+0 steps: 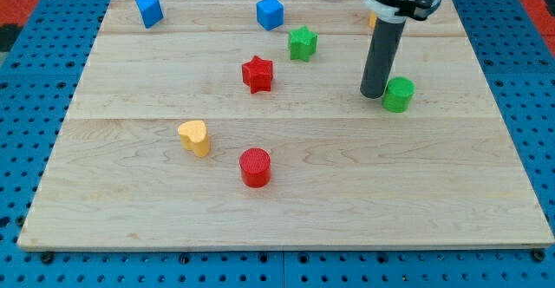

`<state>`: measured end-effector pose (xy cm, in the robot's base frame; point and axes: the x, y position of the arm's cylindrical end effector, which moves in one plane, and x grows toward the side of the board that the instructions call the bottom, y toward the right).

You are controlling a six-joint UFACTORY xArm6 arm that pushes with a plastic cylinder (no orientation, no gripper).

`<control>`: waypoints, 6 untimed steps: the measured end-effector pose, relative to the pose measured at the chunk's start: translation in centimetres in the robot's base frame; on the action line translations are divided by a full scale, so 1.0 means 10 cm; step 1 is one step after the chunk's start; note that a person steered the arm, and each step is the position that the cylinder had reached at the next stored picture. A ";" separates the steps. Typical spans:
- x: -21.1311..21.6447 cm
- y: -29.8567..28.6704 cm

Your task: Slide the green star to the center left

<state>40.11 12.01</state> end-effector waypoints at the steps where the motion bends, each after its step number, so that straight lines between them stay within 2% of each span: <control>1: 0.11 0.46; 4: 0.46 -0.04; 6: 0.46 -0.06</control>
<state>44.70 11.41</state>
